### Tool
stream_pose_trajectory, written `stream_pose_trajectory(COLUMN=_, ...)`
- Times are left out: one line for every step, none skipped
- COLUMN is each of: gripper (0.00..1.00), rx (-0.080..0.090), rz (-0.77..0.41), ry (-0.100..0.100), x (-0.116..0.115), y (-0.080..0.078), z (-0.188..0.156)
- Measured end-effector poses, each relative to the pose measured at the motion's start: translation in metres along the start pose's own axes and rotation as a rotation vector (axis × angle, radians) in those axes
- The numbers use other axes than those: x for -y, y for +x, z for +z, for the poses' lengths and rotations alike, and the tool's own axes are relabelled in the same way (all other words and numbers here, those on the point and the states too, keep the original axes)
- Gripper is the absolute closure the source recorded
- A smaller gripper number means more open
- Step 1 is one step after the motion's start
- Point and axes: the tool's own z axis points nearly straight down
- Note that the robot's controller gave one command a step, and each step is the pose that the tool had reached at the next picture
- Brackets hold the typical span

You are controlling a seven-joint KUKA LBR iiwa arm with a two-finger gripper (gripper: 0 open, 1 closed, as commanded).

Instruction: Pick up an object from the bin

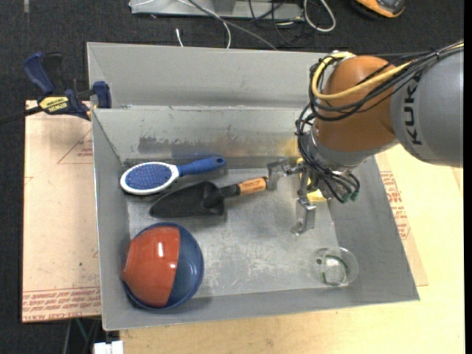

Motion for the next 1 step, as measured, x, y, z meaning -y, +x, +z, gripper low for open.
stream_pose_trajectory(gripper=1.0, rx=-0.001, rz=-0.077, ry=-0.004, x=-0.0953, y=-0.0027, z=0.0761)
